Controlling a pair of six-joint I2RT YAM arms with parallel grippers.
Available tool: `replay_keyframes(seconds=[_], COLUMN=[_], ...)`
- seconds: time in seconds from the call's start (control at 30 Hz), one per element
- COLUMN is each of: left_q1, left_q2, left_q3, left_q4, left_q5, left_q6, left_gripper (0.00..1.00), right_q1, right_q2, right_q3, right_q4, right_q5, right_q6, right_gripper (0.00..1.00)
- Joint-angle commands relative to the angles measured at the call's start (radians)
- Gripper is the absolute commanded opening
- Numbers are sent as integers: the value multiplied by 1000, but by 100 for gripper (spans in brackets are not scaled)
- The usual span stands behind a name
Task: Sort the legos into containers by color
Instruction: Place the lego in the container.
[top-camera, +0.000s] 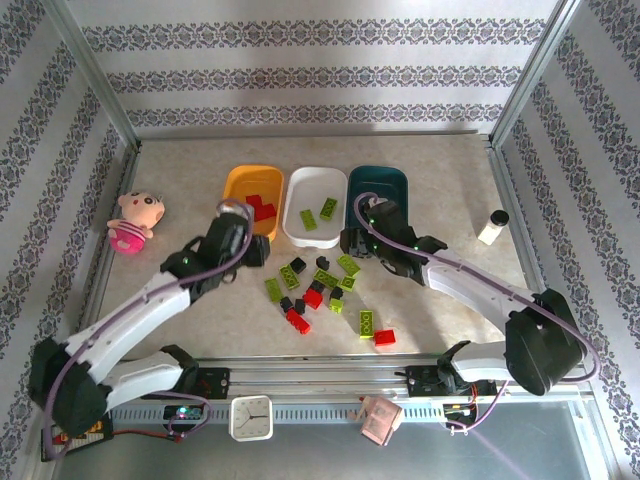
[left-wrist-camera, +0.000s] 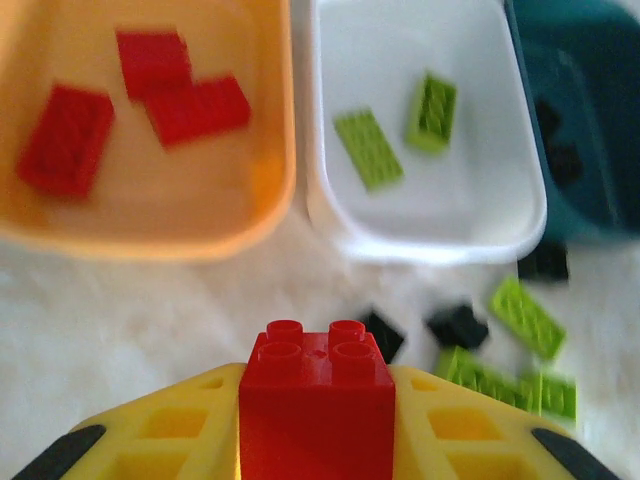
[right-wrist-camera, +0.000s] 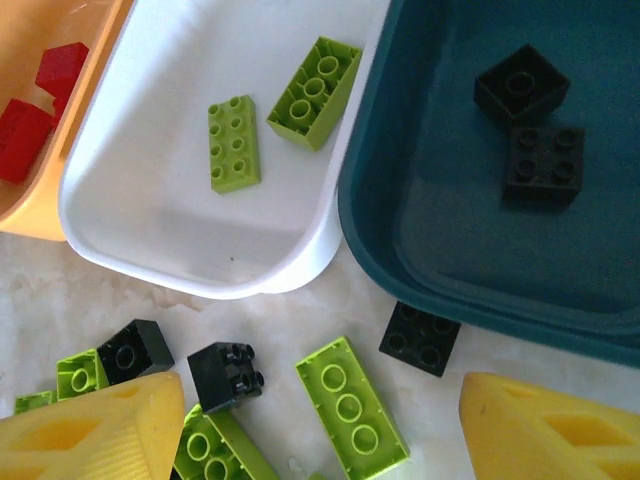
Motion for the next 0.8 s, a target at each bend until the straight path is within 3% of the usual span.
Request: replay_keyframes(seconds=[0.0, 0.23, 0.47, 0.63, 0.77], left_q1=[115, 232, 260, 261, 262], left_q2=[160, 552, 767, 795, 738], left_q3=[105, 373, 541, 576, 556], left_q4=[115, 119, 60, 50, 71], left_q5=[66, 94, 75, 76, 119], left_q6=[90, 93, 85, 81, 65], left_gripper=[28, 24, 27, 51, 64], right_q1=[11, 30, 62, 115, 178], right_q2=[-50, -110, -180, -214, -230], right_q3=[-39, -96, -147, -181, -185], right_q4=[0, -22, -51, -81, -98], right_q5=[-1, -1, -39, -86, -97], right_q6=[21, 15, -13, -48, -77], right_gripper=[73, 73, 73, 74, 74])
